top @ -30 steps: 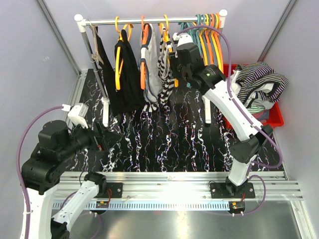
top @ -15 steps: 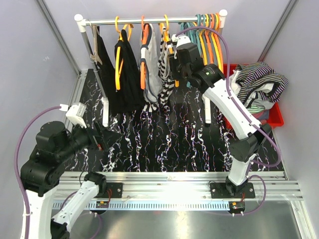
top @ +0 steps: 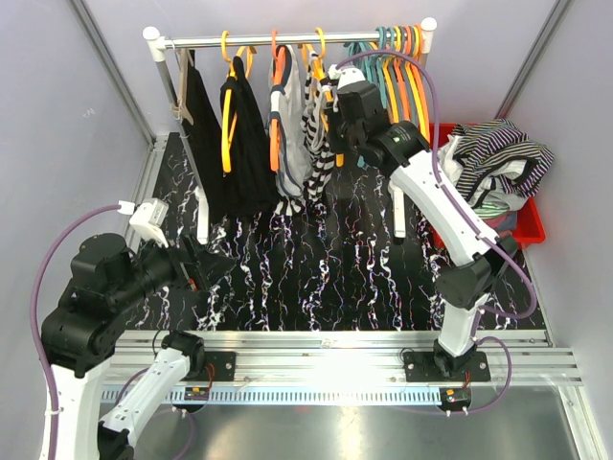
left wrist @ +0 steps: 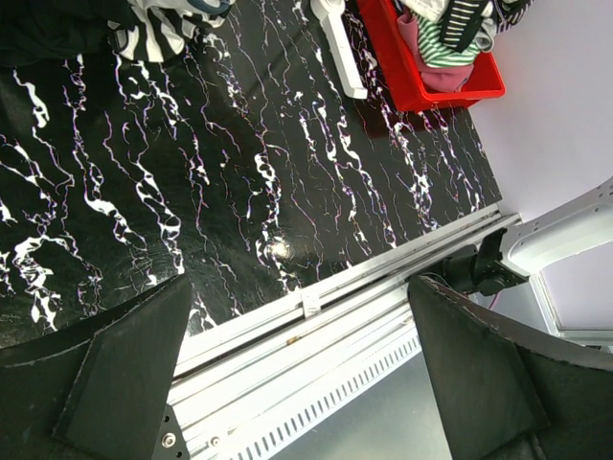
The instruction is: Remove the tank top from the hanger
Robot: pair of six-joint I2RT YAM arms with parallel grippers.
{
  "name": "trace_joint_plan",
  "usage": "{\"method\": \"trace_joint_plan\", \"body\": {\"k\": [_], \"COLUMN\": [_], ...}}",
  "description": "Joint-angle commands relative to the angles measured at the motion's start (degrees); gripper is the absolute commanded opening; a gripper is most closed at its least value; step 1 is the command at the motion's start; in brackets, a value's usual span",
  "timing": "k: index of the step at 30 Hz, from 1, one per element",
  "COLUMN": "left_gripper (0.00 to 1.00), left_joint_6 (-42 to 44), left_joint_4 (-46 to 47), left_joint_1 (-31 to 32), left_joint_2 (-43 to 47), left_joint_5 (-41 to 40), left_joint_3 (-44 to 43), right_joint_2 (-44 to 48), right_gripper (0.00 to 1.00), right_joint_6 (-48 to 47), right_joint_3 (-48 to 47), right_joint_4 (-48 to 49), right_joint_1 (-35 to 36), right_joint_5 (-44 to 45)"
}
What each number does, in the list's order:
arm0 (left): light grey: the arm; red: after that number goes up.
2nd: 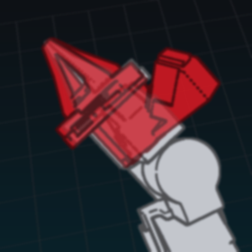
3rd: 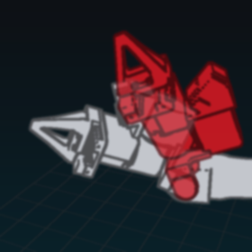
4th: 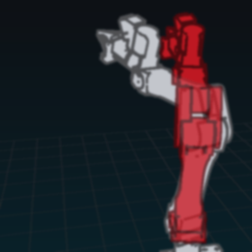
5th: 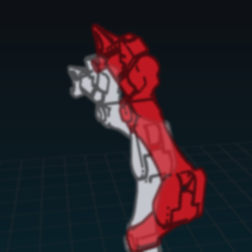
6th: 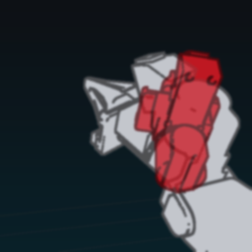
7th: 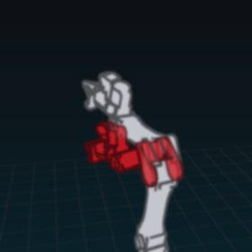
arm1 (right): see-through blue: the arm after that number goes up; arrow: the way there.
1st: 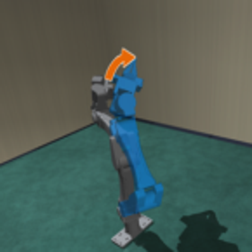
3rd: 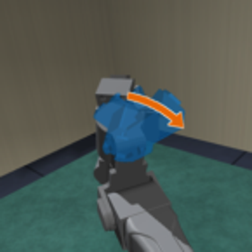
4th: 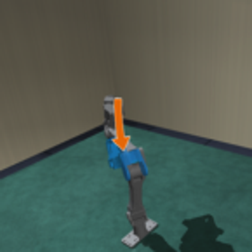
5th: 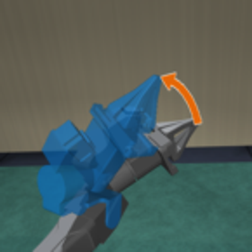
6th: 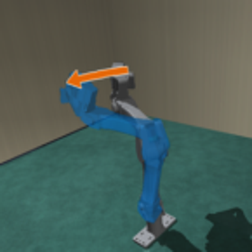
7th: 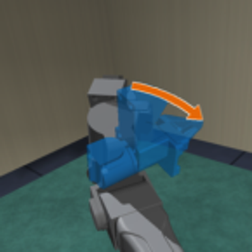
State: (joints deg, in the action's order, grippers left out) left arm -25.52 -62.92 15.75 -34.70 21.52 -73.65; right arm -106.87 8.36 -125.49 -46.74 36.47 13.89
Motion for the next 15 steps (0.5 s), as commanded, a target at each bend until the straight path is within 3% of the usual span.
{"method": "trace_joint_plan", "body": {"k": [1,9,15], "left_gripper": [0.99,0.99,0.99], "left_joint_6": [-0.2,0.1,1.0], "left_joint_4": [2.6,2.5,1.8], "left_joint_1": [0.2,0.2,0.2], "left_joint_2": [0.2,-0.7,-2.2], "left_joint_5": [1.4,0.5,-0.2], "left_joint_3": [0.1,-0.7,-2.4], "right_joint_2": [7.0,17.6,24.5], "right_gripper": [0.0,0.0,0.0], "right_joint_6": [1.3,2.6,3.3], "right_joint_3": [1.7,9.3,13.8], "right_joint_4": [6.5,15.6,11.5], "right_joint_1": [-0.3,-0.3,-0.3], "right_joint_5": [-0.4,-0.3,-2.2]}}
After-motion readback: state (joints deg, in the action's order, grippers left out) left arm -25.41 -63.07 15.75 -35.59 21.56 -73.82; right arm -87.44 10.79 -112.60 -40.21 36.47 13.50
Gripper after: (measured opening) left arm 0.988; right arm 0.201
